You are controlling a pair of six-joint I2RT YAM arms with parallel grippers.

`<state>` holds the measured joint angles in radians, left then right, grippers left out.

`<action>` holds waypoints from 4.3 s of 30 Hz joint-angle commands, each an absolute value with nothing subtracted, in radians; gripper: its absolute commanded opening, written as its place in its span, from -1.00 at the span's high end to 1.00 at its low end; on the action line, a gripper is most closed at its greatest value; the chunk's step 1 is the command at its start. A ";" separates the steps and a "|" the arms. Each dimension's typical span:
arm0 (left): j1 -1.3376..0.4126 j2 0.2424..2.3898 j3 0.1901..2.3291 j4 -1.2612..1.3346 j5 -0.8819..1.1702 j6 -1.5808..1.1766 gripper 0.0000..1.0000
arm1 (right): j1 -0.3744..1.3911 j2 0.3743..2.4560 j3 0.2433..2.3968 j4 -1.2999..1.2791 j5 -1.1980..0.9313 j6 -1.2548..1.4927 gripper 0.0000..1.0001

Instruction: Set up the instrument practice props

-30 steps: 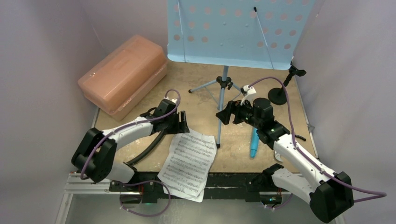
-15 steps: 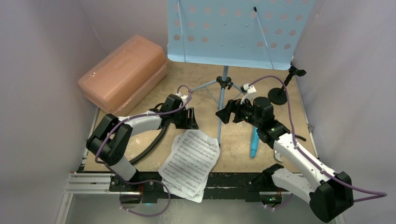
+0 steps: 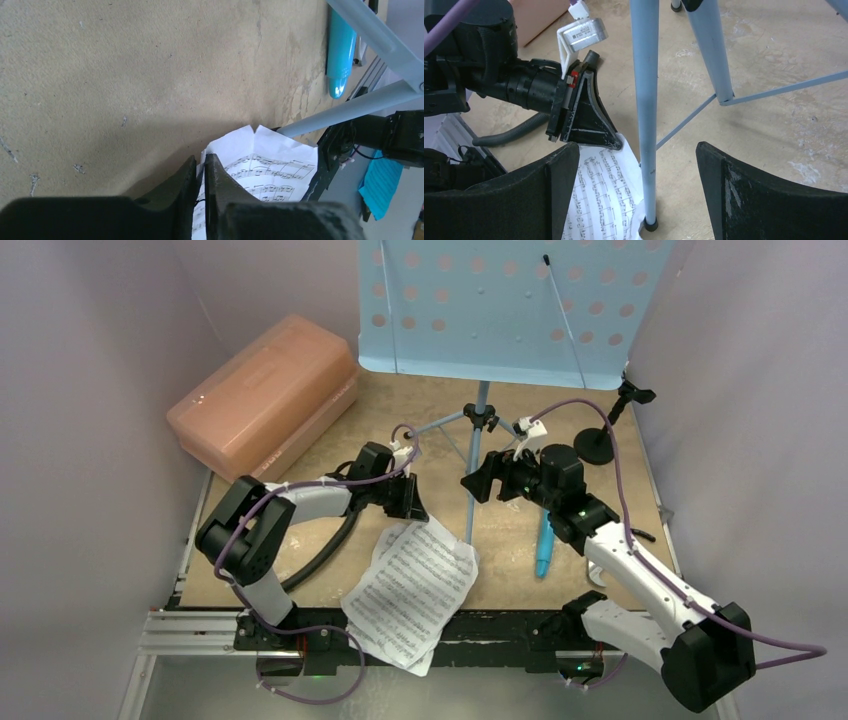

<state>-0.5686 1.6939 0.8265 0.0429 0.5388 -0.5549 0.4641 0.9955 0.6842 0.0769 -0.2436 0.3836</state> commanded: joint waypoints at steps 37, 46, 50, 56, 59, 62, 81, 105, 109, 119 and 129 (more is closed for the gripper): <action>-0.561 1.047 0.869 0.047 0.382 -0.490 1.00 | 0.467 0.818 0.705 0.142 -0.378 0.278 -0.80; -0.561 0.959 0.865 0.121 0.408 -0.493 1.00 | 0.466 0.717 0.651 0.155 -0.401 0.242 -0.82; -0.561 0.932 0.863 0.145 0.416 -0.494 1.00 | 0.466 0.657 0.602 0.200 -0.410 0.206 -0.83; -0.561 0.900 0.840 0.231 0.464 -0.474 1.00 | 0.466 0.583 0.546 0.252 -0.415 0.171 -0.86; -0.561 0.893 0.838 0.246 0.507 -0.434 1.00 | 0.466 0.571 0.529 0.244 -0.420 0.173 -0.86; -0.561 0.891 0.838 0.256 0.554 -0.385 1.00 | 0.466 0.565 0.510 0.237 -0.443 0.170 -0.87; -0.560 0.850 0.901 0.278 0.643 -0.299 1.00 | 0.467 0.536 0.452 0.266 -0.569 0.076 -0.90; -0.561 0.837 0.915 0.447 0.737 -0.477 1.00 | 0.467 0.620 0.578 0.471 -0.708 0.189 -0.73; -0.561 0.852 0.898 0.494 0.726 -0.504 1.00 | 0.466 0.623 0.604 0.533 -0.707 0.245 -0.41; -0.561 0.875 0.840 0.505 0.641 -0.491 1.00 | 0.466 0.699 0.716 0.546 -0.760 0.292 0.63; -0.561 0.920 0.789 0.491 0.608 -0.461 0.62 | 0.466 0.661 0.693 0.477 -0.692 0.277 1.00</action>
